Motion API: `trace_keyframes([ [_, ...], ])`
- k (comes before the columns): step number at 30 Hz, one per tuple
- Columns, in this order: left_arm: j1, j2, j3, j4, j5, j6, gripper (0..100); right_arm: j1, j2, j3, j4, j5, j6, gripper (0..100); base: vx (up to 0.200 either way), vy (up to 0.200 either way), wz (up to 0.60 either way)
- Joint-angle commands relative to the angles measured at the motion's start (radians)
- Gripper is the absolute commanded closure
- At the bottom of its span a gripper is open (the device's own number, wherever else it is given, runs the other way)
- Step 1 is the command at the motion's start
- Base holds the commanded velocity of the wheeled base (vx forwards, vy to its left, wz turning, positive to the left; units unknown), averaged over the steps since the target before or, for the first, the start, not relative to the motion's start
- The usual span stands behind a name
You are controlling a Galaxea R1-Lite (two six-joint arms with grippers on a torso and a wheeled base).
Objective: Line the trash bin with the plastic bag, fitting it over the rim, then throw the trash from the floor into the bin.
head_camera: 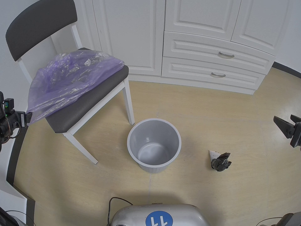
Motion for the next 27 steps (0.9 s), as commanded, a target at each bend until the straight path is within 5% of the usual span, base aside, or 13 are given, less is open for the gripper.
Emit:
trace_keyframes([
  [1,-0.010,0.028,0.006,-0.006,-0.019,-0.016,0,0.017,-0.001,0.003,0.000,0.000,0.000,0,0.000,0.000,0.00],
  [16,0.059,0.096,0.018,-0.025,-0.193,-0.129,0,0.028,-0.007,0.003,-0.018,0.000,0.000,0,0.000,0.000,0.00],
  [27,0.140,0.166,0.115,-0.302,-0.304,-0.166,0,0.028,-0.010,0.004,-0.018,0.000,0.000,0,0.000,0.000,0.00],
])
